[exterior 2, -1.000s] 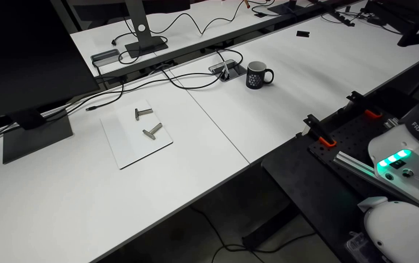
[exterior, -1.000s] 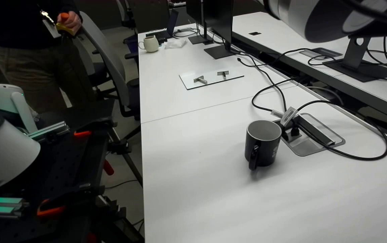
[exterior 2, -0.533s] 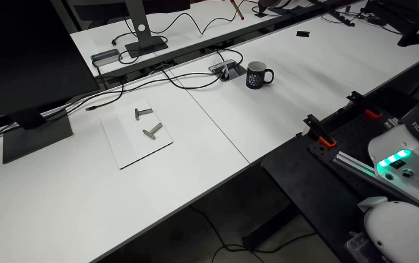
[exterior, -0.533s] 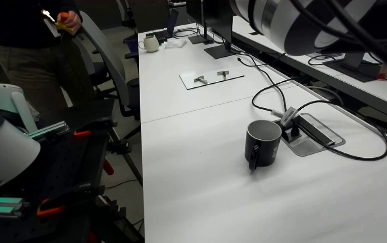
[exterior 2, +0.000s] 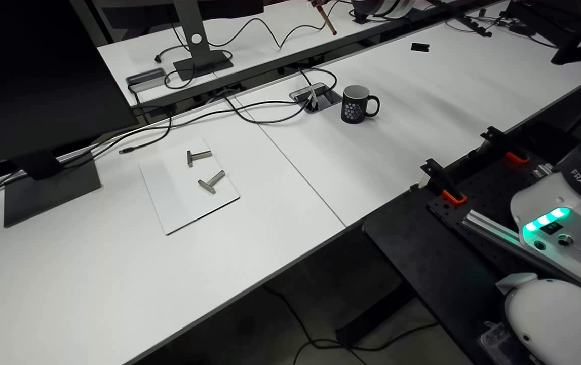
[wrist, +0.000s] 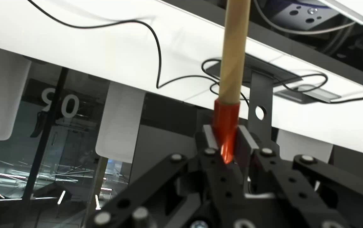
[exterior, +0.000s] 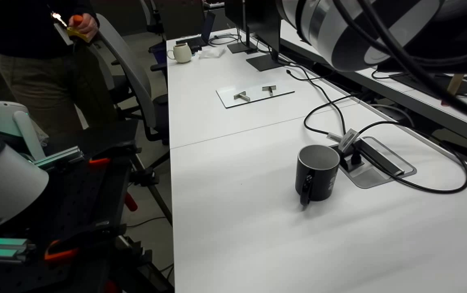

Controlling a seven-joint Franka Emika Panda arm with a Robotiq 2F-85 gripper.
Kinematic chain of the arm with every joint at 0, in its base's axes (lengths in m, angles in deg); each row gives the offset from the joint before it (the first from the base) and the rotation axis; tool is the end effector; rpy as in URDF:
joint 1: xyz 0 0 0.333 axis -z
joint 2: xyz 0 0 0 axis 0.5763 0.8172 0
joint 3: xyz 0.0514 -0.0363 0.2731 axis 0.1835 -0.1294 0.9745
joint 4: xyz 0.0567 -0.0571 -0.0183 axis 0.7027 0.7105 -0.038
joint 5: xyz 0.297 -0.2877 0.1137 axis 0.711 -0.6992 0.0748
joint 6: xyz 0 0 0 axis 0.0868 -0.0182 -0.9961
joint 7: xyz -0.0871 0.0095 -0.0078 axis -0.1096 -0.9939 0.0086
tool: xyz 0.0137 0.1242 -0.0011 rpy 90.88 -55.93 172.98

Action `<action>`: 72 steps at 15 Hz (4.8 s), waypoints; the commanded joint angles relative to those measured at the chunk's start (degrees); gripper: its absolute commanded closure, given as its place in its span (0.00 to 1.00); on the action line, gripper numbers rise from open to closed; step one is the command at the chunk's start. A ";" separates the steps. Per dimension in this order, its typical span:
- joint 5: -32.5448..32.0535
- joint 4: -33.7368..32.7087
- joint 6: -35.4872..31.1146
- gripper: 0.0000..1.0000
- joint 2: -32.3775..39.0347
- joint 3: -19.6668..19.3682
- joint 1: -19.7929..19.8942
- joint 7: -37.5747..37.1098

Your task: Pick up the miniature baseball bat from the table and put it inside the black mug

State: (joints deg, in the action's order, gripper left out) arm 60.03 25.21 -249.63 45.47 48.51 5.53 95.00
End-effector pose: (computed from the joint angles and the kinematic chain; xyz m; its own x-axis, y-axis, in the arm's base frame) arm 0.7142 -0.0515 0.1589 0.4165 0.3552 0.8369 0.3749 -0.9057 0.1979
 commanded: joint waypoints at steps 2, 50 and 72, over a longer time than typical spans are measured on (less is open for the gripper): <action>11.76 -2.23 -0.42 0.93 -5.37 -15.80 -12.51 2.55; 9.27 -17.50 -0.71 0.93 -1.42 -47.53 -40.15 -7.96; 1.21 -12.61 -0.05 0.70 -1.78 -38.54 -35.52 -8.55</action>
State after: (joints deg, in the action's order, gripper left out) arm 63.50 12.94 -249.69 43.67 11.40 -29.22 89.59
